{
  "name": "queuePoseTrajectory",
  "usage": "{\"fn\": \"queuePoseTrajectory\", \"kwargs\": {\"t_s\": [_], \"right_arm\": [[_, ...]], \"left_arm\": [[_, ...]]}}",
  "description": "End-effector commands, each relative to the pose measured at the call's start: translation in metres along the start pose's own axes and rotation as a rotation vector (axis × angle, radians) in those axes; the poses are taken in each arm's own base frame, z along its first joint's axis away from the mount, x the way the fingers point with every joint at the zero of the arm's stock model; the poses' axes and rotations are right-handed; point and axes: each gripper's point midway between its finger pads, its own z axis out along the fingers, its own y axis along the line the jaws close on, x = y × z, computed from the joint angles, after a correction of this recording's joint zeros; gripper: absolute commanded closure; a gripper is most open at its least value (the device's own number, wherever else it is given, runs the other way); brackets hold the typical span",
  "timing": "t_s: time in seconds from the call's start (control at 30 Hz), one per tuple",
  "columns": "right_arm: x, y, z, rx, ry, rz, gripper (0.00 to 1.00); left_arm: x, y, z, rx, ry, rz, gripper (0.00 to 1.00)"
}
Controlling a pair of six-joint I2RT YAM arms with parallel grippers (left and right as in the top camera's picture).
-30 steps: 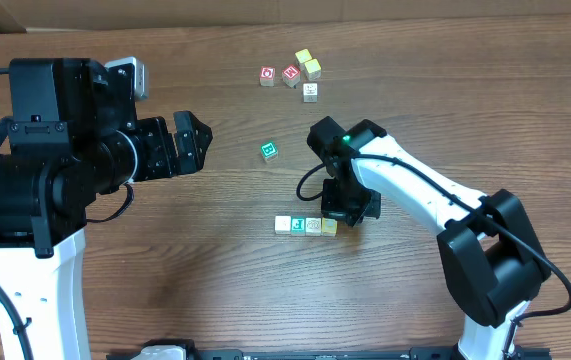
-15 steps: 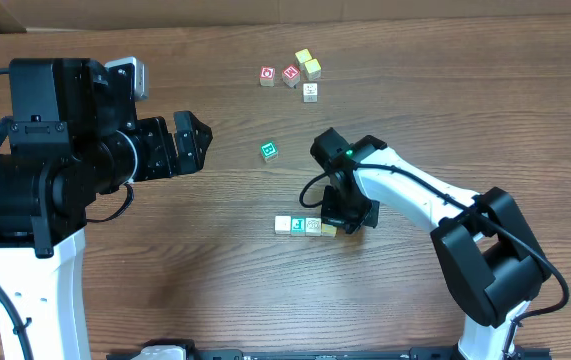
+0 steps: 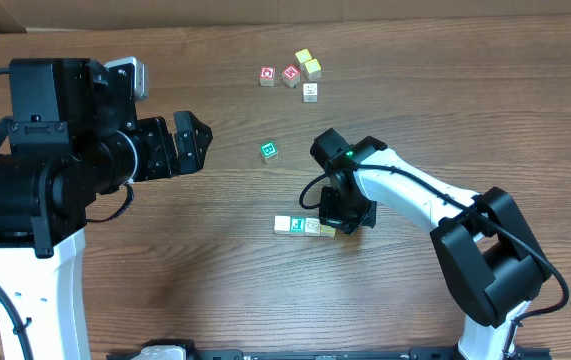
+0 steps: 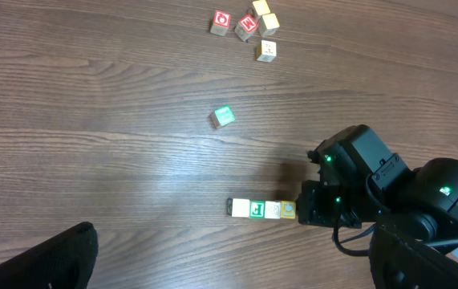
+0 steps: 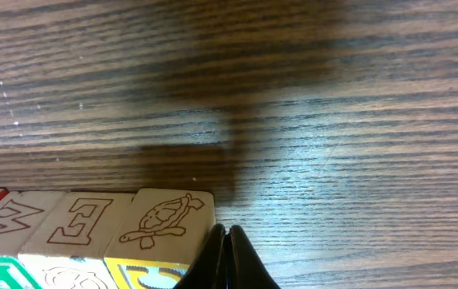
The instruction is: Flip 5 blocks
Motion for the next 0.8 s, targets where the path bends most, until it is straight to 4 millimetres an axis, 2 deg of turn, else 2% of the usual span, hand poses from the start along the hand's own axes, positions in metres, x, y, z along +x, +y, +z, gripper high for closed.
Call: {"fn": "queuePoseTrajectory", "kwargs": {"t_s": [0.0,0.2,0.33,0.43,0.57,0.63,0.73,0.77], "right_arm": [[-0.004,0.005,-0.008,-0.027,-0.021,-0.038,0.96],[-0.008,0.007,-0.012,-0.028,-0.036,-0.049,0.96],[-0.018,-0.008,-0.019,0.042,-0.076,-0.031,0.96],[-0.034,-0.020,-0.038,0.088,-0.114,0.005,0.96],[-0.068,-0.031,-0.079,0.064,-0.182,0.034,0.95],[-0.088,-0.039,-0.099,0.038,-0.224,0.041,0.90],[-0.116,-0.057,-0.121,0.009,-0.288,0.056,0.60],[-0.124,-0.065,-0.125,0.002,-0.307,0.066,0.45]], "left_arm": [[-0.003,-0.002,-0.006,0.006,-0.024,0.015,0.00],[-0.004,-0.002,-0.006,0.006,-0.025,0.015,0.00],[-0.003,-0.002,-0.006,0.006,-0.024,0.015,0.00],[-0.003,-0.002,-0.006,0.006,-0.024,0.015,0.00],[-0.003,-0.002,-0.006,0.006,-0.024,0.015,0.00],[-0.003,-0.002,-0.006,0.006,-0.024,0.015,0.00],[-0.003,-0.002,-0.006,0.006,-0.024,0.015,0.00],[-0.003,-0.002,-0.006,0.006,-0.024,0.015,0.00]]}}
